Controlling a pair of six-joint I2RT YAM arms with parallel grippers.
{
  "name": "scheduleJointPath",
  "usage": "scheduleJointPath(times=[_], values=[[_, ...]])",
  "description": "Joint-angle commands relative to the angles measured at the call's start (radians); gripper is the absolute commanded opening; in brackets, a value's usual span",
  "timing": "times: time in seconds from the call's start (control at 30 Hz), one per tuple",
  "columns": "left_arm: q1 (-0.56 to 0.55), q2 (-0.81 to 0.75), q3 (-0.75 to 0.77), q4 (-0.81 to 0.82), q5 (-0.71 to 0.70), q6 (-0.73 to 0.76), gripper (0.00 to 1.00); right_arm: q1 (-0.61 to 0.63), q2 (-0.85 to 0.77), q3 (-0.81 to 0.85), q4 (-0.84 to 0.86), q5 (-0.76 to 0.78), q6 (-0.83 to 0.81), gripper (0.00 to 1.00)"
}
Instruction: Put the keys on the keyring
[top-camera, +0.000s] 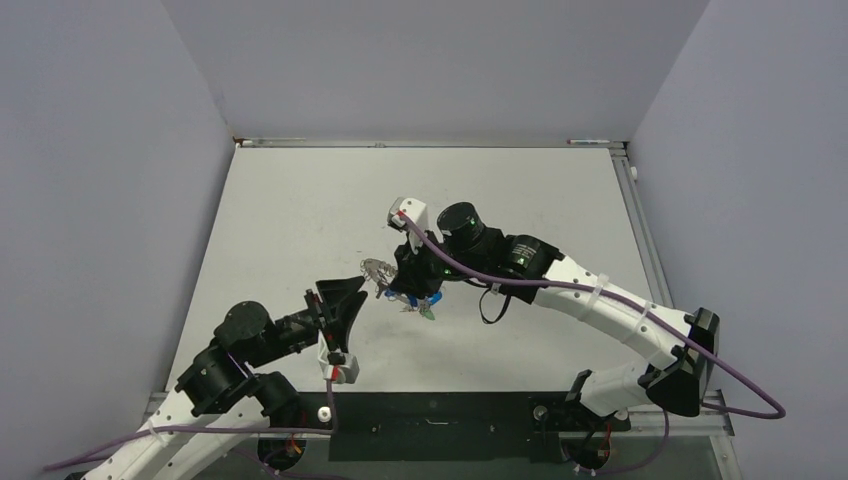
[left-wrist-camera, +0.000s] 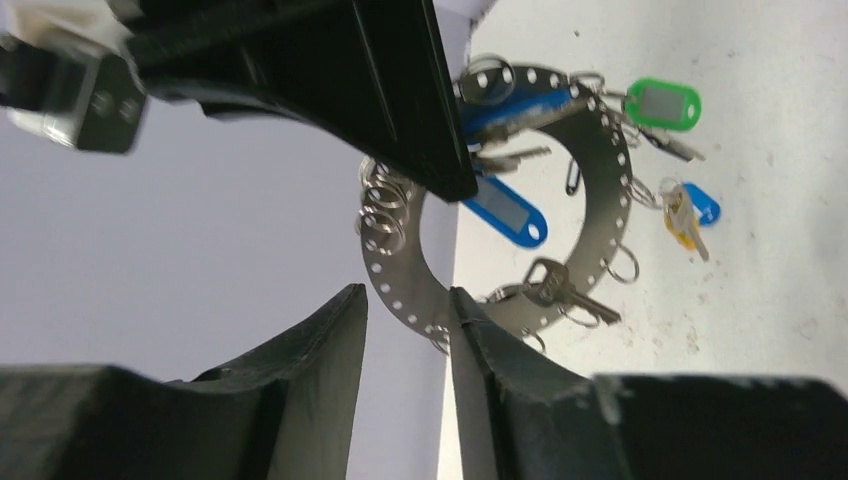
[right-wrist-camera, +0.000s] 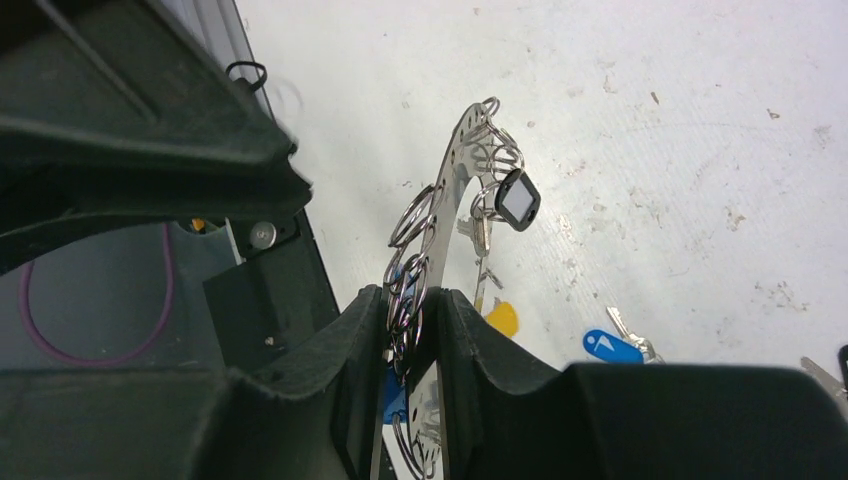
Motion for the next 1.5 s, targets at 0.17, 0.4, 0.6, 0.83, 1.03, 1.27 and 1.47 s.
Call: scheduleJointPath(times=[0.17,0.4,0.6,0.83,1.03,1.27,1.47], values=[[-0.010,-0.033,-0.220,0.471,0.114,-0.159,0.23,-0.032,0.062,0.110,-0.039,-0.145,0.147,0.05],[-0.017,-0.024,-0.250,0.544,0.086,-0.142,0.28,-0.034,0.032,0.083,0.046,-0.226,0.231,0.05],[-0.033,-0.002,-0.273,0.599,0.033,-0.118,0.33,-0.034,0.033,0.081,0.072,-0.244,0.251,0.05],[-0.044,-0.003,-0.286,0.616,-0.025,-0.090,0.26,-0.032,0.024,0.070,0.106,-0.269,0.270,0.05],[-0.045,-0.005,-0.288,0.626,-0.041,-0.080,0.15,-0.029,0.026,0.058,0.116,-0.279,0.274,0.05],[-0.045,-0.023,-0.289,0.621,-0.052,-0.084,0.14,-0.010,0.039,0.063,0.087,-0.247,0.255,0.05],[-0.045,-0.033,-0.248,0.489,-0.029,-0.081,0.22,-0.006,0.042,0.071,0.049,-0.195,0.223,0.05]])
